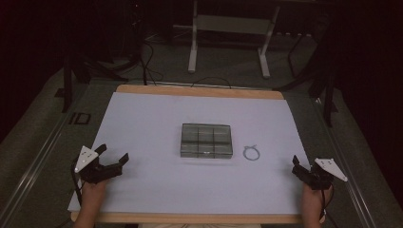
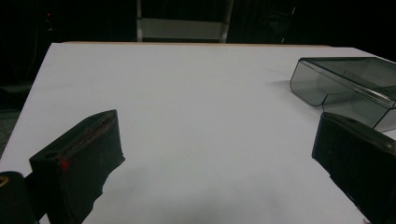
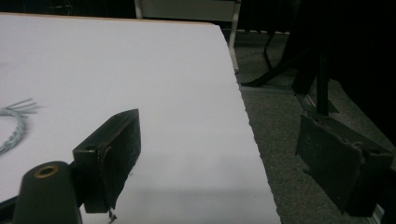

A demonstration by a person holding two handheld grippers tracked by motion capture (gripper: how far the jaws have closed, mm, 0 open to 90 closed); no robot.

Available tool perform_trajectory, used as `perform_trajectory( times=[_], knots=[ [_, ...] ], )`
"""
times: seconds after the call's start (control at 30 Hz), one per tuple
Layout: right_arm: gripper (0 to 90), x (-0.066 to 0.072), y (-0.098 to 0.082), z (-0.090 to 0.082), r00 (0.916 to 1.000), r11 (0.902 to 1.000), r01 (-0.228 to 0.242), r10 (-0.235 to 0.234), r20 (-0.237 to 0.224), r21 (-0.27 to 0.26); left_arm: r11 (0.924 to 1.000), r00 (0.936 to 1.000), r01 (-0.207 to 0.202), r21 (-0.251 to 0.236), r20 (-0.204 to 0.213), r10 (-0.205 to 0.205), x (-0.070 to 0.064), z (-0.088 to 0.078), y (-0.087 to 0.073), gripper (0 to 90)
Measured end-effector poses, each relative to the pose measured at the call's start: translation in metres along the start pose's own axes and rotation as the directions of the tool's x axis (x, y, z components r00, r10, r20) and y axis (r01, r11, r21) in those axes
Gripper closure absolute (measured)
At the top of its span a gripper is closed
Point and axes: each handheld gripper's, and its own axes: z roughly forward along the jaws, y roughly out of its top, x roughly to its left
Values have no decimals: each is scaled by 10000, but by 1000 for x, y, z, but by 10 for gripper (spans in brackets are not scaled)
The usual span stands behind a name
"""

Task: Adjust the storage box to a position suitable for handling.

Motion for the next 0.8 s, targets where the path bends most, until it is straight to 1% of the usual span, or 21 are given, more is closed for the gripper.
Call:
perform_trajectory(
  times=[0.07, 0.17, 0.2, 0.23, 0.27, 0.33, 0.4, 0.5, 0.53, 0.6, 0.63, 0.67, 0.7, 0.73, 0.77, 0.8],
  knots=[
    [145, 1, 0, 0, 9999, 10000, 92, -92, 62, 21, 9999, 10000, -96, 60, 13, 96, 0, 0, 0, 18],
    [145, 1, 0, 0, 9999, 9999, 97, -97, 61, 35, 9999, 9999, -104, 76, 3, 104, -1, 0, 0, 18],
    [148, 1, 0, 0, 9999, 9999, 97, -97, 61, 35, 9996, 9998, -192, 221, -78, 193, -2, 2, 1, 18],
    [167, 1, 0, 0, 9999, 9999, 99, -100, 68, 32, 9992, 9995, -271, 289, -152, 276, -3, 3, 1, 18],
    [167, 1, 0, 0, 9999, 9999, 91, -91, 68, 50, 9988, 9991, -358, 327, -228, 365, -4, 3, 1, 18],
    [166, 2, 0, 1, 9998, 9998, 168, -169, 53, 128, 9980, 9983, -508, 388, -260, 518, -5, 3, 1, 18],
    [163, 2, 0, 1, 9998, 9997, 215, -215, 16, 149, 9980, 9983, -513, 378, -254, 523, -5, 3, 1, 18],
    [145, 1, 2, 3, 9999, 9995, 105, -102, -105, 305, 9989, 9992, -385, 276, -107, 388, -4, 2, 1, 18],
    [140, 0, 2, 3, 9998, 9993, 81, -75, -162, 364, 9991, 9994, -343, 249, 5, 343, -3, 2, 1, 18],
    [139, -2, 3, 5, 9988, 9983, -81, 108, -474, 574, 9991, 9993, -320, 295, 215, 313, -2, 3, 2, 18],
    [139, -3, 3, 6, 9987, 9979, -115, 146, -481, 643, 9989, 9993, -328, 335, 205, 321, -2, 3, 2, 19],
    [140, -4, 4, 7, 9986, 9974, -147, 183, -495, 711, 9987, 9995, -301, 409, 99, 298, -3, 4, 3, 22],
    [140, -4, 4, 7, 9987, 9966, -183, 221, -464, 801, 9985, 9996, -251, 479, 153, 244, -3, 5, 4, 33],
    [140, -3, 4, 8, 9987, 9960, -181, 223, -463, 879, 9982, 9992, -308, 508, 265, 295, -3, 6, 5, 35],
    [142, -3, 5, 9, 9987, 9955, -105, 152, -487, 946, 9974, 9986, -487, 535, 233, 475, -4, 8, 7, 35],
    [143, -3, 5, 9, 9988, 9951, -67, 115, -483, 989, 9965, 9983, -553, 628, 211, 541, -5, 9, 9, 35]
  ],
)
